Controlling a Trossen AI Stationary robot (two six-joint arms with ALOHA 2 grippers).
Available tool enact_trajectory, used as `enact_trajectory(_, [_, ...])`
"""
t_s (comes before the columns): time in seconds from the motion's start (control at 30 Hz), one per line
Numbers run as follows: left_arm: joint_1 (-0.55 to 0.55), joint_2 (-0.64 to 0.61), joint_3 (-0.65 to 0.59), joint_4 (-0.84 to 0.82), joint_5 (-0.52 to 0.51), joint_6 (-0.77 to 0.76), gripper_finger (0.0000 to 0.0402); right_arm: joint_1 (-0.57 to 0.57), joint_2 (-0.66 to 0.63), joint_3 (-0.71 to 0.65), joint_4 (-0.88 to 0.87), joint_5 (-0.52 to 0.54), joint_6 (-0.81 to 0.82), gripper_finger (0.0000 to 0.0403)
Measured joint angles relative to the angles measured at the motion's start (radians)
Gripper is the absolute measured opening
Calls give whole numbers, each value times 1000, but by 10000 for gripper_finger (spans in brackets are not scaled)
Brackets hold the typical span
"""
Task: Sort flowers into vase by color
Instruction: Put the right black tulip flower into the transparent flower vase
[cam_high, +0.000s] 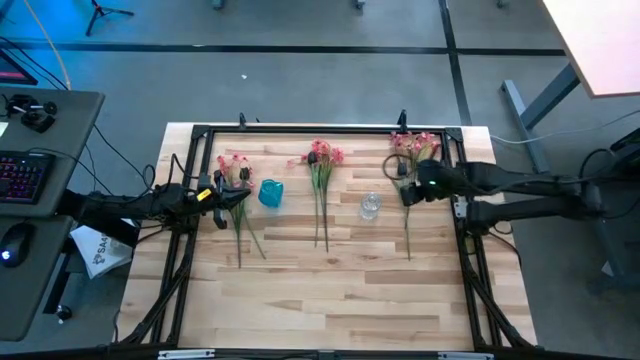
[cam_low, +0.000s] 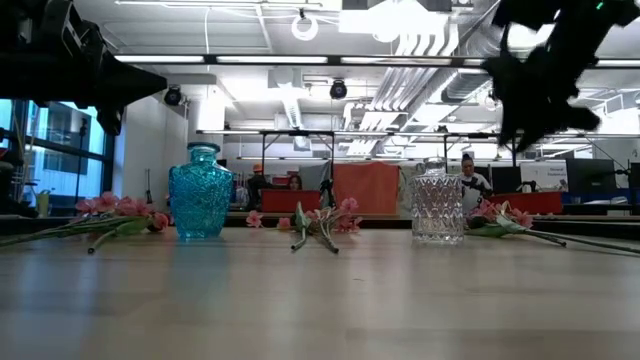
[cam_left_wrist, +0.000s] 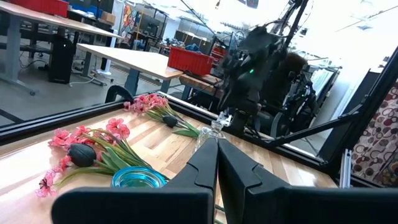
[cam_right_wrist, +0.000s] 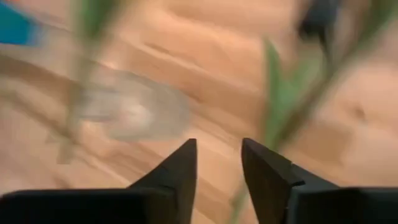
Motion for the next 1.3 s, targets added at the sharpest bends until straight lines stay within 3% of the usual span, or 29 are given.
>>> enact_trajectory(0.17, [0,0,0,0,0,0,1,-82,152,-13,6,-74,29,160])
enact_trajectory(0.43, [0,0,0,0,0,0,1,-140,319,-13,68,-92,-9,157])
enact_trajectory(1.1, [0,0,0,0,0,0,1,-192,550,-13,211,-47,-196,156])
enact_trajectory(1.2, [0,0,0,0,0,0,1,-191,554,-13,217,-35,-259,144])
enact_trajectory(1.3, [0,0,0,0,0,0,1,-192,528,-13,195,-6,-326,90])
